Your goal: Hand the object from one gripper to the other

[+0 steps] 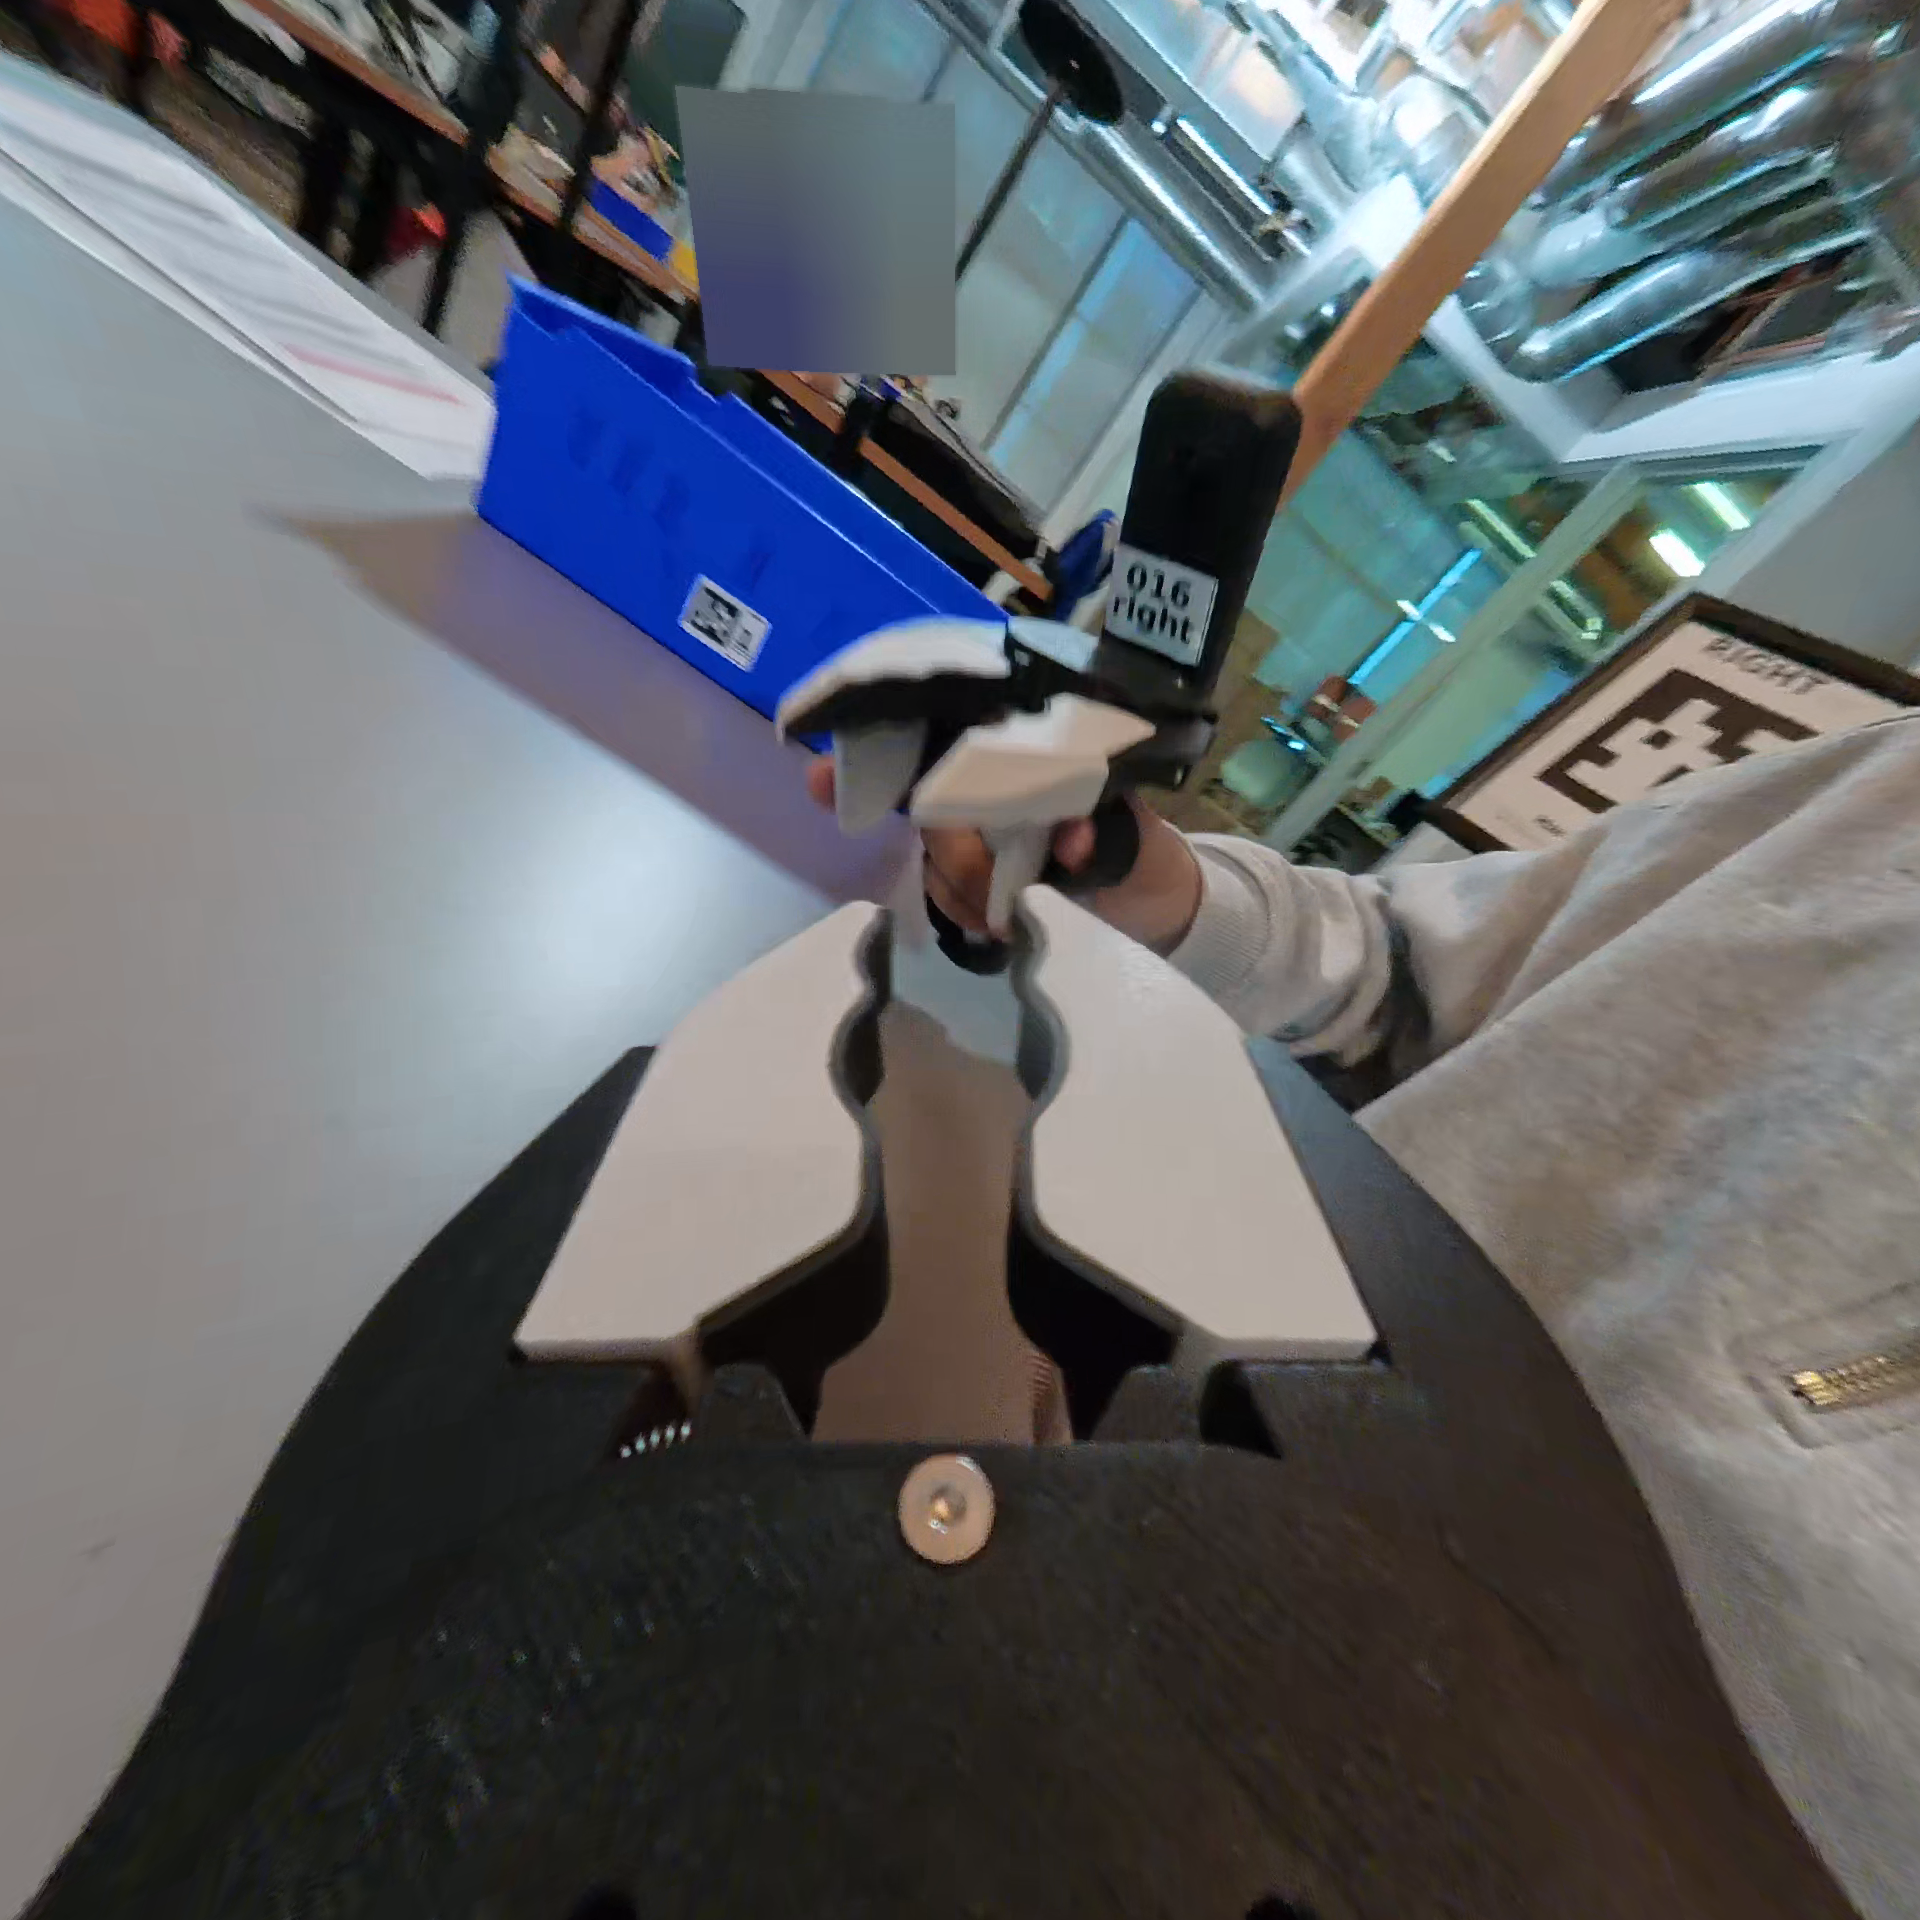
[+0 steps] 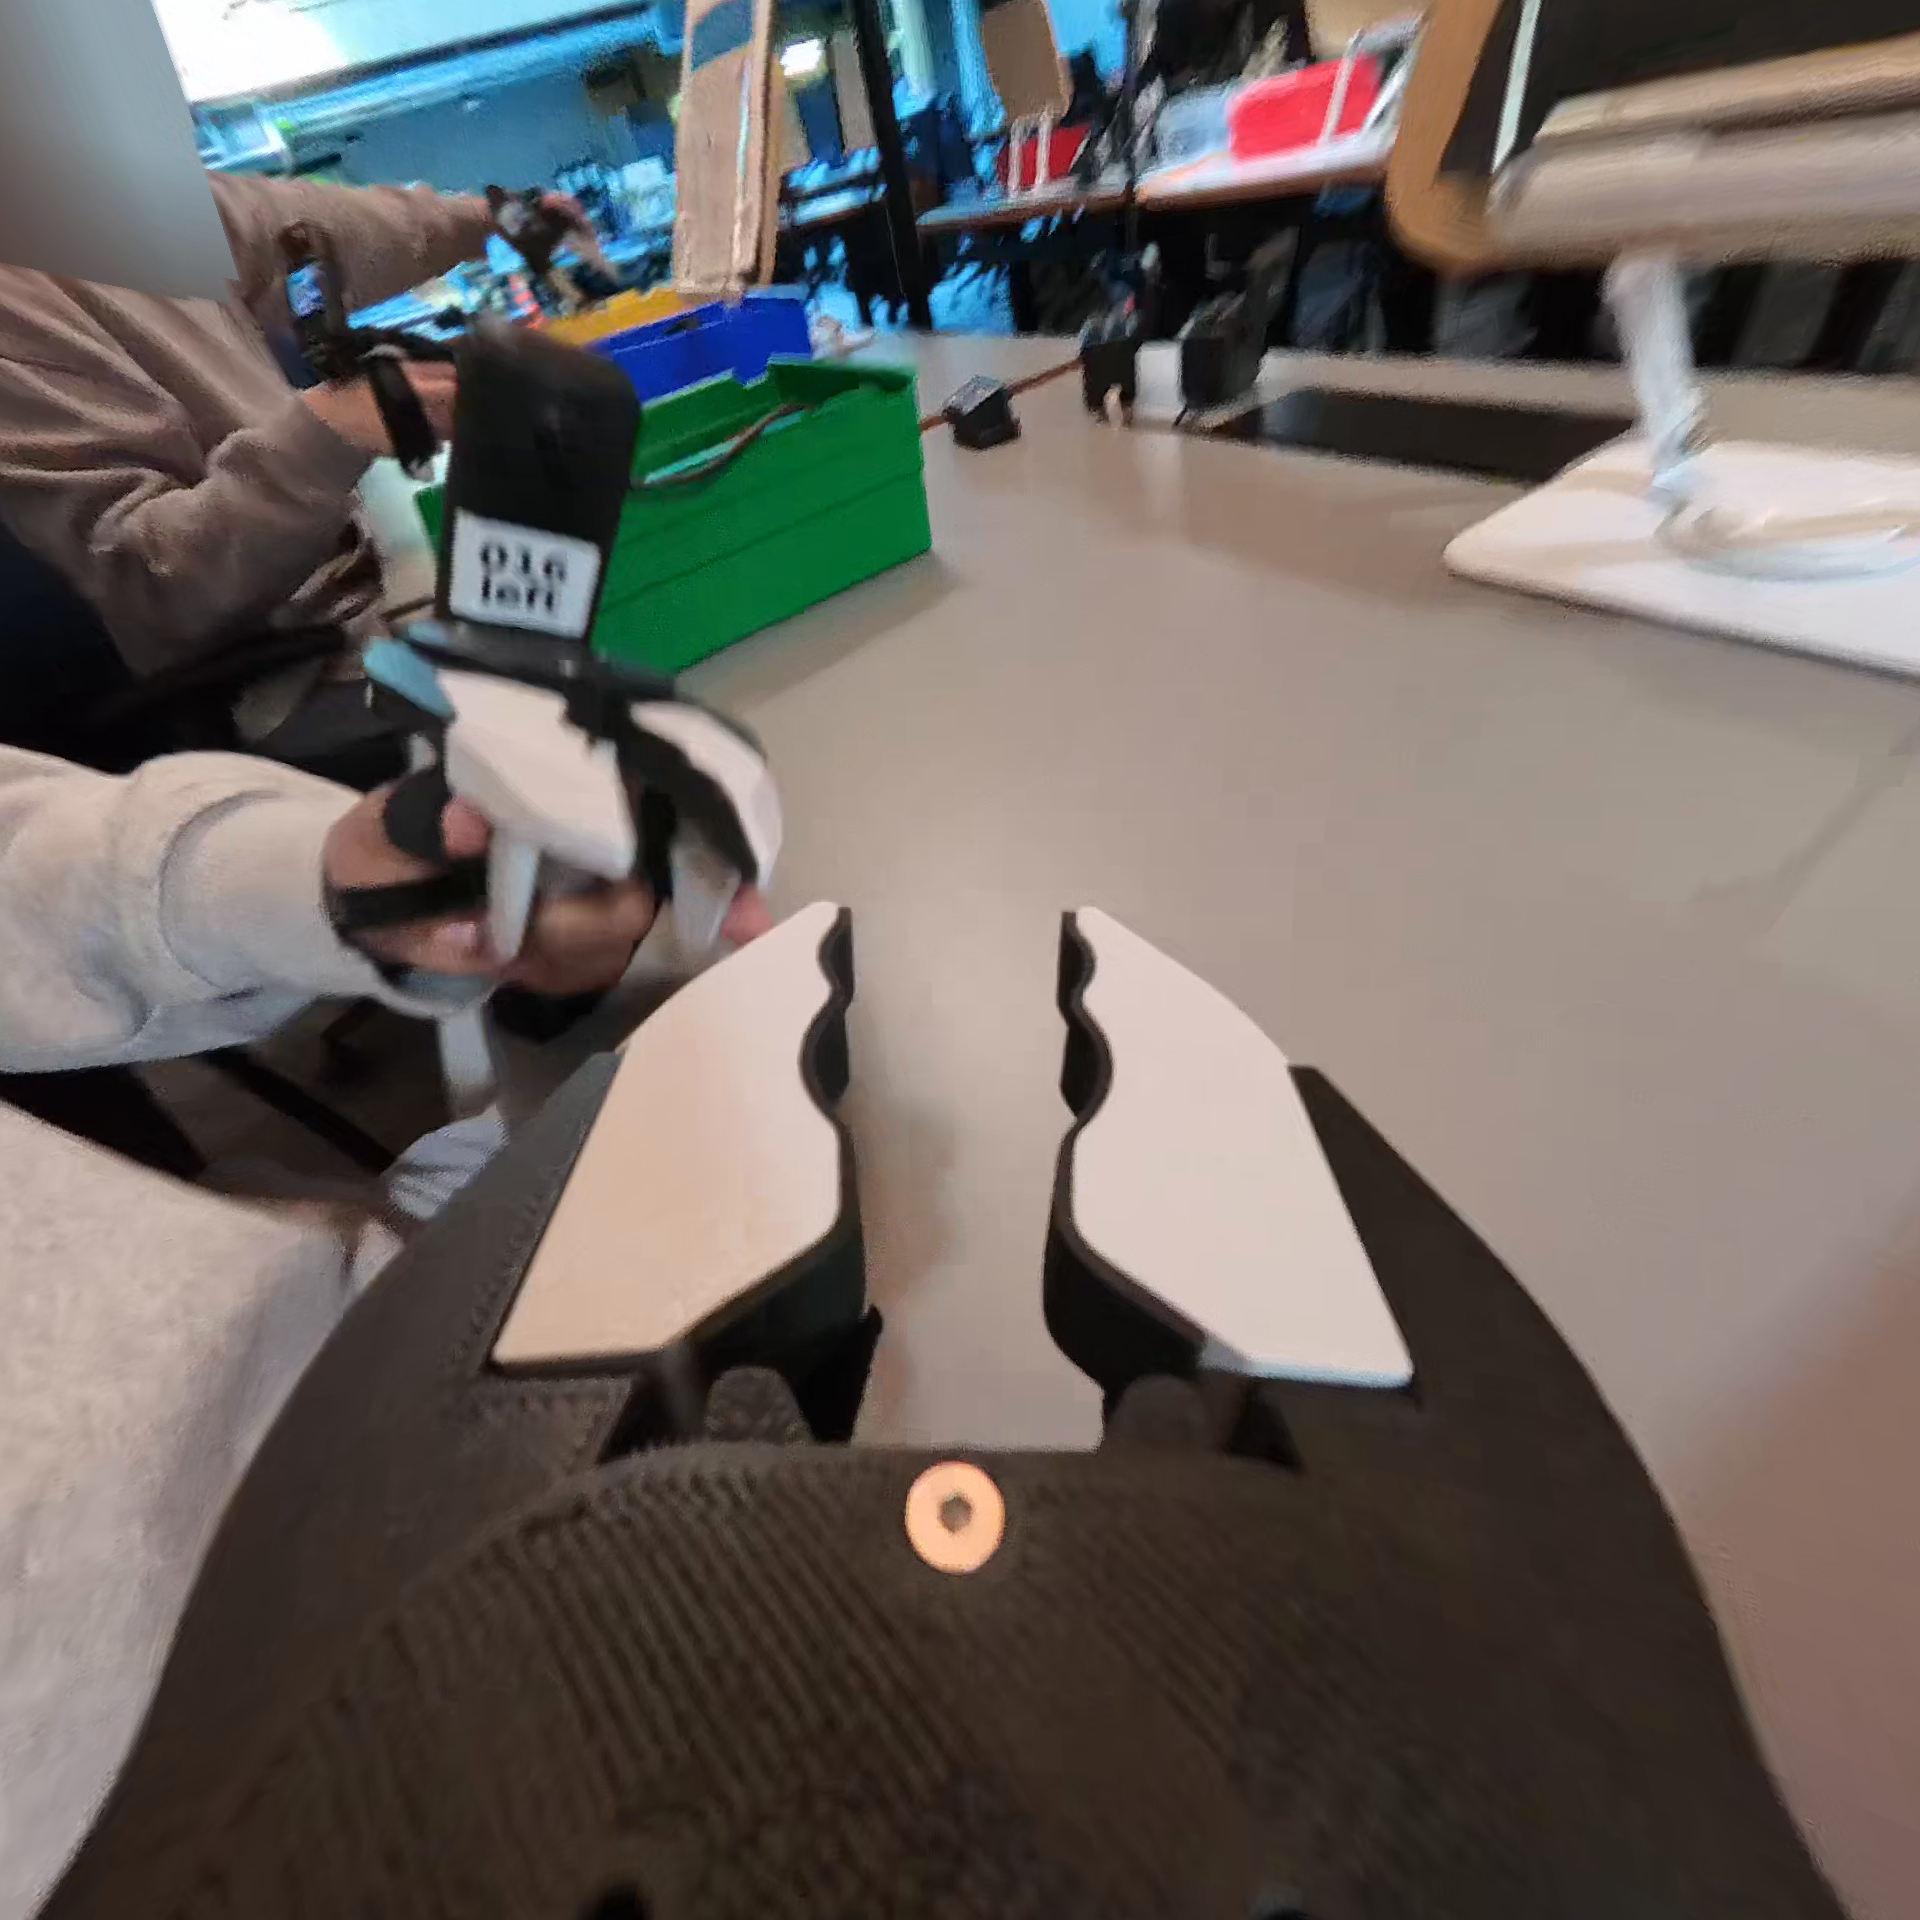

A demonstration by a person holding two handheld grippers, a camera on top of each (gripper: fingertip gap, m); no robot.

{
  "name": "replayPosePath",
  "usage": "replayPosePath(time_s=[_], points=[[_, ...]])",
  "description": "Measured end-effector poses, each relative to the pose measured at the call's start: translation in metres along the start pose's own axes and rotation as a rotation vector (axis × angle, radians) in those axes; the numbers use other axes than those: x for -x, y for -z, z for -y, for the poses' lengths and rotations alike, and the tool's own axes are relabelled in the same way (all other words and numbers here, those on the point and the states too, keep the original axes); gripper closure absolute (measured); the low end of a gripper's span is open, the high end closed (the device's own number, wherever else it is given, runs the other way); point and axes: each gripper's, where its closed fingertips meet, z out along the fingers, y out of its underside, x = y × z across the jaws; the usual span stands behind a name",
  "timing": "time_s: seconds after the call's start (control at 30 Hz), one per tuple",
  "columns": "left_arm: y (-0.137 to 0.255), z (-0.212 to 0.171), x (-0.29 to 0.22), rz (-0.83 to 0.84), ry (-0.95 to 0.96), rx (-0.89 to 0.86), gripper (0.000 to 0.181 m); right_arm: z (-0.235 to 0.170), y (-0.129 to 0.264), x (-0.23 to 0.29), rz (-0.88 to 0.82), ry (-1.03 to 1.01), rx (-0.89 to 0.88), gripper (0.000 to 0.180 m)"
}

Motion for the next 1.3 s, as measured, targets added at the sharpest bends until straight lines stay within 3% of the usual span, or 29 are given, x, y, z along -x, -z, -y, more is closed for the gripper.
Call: replayPosePath(time_s=[0.03, 0.17, 0.27, 0.43, 0.53, 0.77, 0.87, 1.0, 1.3], points=[[0.005, 0.007, 0.0, 0.009, -0.022, -0.016, 0.18, -0.007, -0.003, 0.003, 0.03, -0.029, 0.027, 0.142], [0.029, 0.048, -0.018, -0.07, -0.003, -0.128, 0.181, -0.02, -0.01, 0.012, 0.114, -0.076, 0.064, 0.142], [0.061, 0.076, -0.012, 0.063, -0.106, -0.163, 0.181, -0.024, -0.012, 0.017, 0.152, -0.082, 0.081, 0.143], [0.157, 0.131, 0.001, 0.344, -0.2, -0.336, 0.18, -0.022, -0.012, 0.018, 0.162, -0.092, 0.073, 0.138], [0.198, 0.133, -0.005, 0.377, -0.153, -0.422, 0.18, -0.018, -0.014, 0.018, 0.185, -0.123, 0.056, 0.136], [0.311, 0.116, 0.003, 0.814, -0.127, -0.461, 0.18, -0.016, -0.022, 0.023, 0.265, -0.233, 0.047, 0.135], [0.377, 0.103, 0.019, 1.1, -0.019, -0.342, 0.18, -0.011, -0.024, 0.026, 0.293, -0.231, 0.041, 0.135], [0.425, 0.042, 0.056, 1.328, 0.22, 0.098, 0.163, -0.011, -0.031, 0.033, 0.323, -0.207, 0.066, 0.134], [0.433, -0.008, 0.081, 1.298, 0.516, 0.457, 0.145, -0.005, -0.033, 0.047, 0.361, -0.158, 0.066, 0.134]])
